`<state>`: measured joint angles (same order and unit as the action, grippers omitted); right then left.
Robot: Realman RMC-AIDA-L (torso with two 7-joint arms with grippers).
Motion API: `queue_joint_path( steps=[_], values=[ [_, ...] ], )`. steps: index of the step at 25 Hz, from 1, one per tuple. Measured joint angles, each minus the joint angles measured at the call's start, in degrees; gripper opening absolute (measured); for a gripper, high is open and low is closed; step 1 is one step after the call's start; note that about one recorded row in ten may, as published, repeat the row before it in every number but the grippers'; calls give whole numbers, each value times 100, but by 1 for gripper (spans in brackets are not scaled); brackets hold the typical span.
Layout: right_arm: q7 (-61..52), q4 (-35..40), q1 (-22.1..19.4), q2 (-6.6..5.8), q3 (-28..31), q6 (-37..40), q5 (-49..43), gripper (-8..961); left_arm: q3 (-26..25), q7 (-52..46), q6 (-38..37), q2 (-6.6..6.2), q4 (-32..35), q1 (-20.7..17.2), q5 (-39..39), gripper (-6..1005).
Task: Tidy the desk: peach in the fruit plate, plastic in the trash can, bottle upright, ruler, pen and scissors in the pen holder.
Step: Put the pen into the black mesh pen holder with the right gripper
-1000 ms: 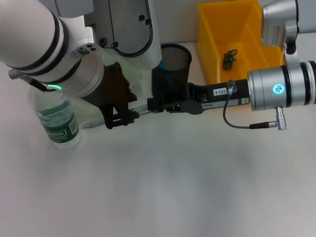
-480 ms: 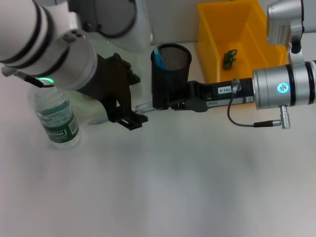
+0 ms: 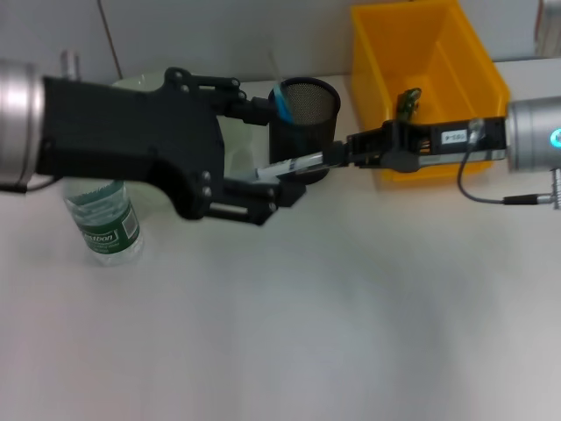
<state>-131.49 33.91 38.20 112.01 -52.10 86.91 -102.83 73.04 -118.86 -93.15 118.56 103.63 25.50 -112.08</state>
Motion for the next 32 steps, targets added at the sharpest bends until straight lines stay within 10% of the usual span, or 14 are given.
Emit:
queue_joint_path(
  steps=[6,16,32],
  values=[
    [-25,142,9,-241,-36,196,-47,135,-23,1657,321,17,-1349,-1012,2169,789],
    [-115,567,403,-479,-53,612,-873,135,-267,4332,352,-12,-4798,-941,3004,784],
    [-347,1047,1680,-700,-50,1309,-2705,135,-732,5395,271,-28,-5782,-1072,2924,784]
  ],
)
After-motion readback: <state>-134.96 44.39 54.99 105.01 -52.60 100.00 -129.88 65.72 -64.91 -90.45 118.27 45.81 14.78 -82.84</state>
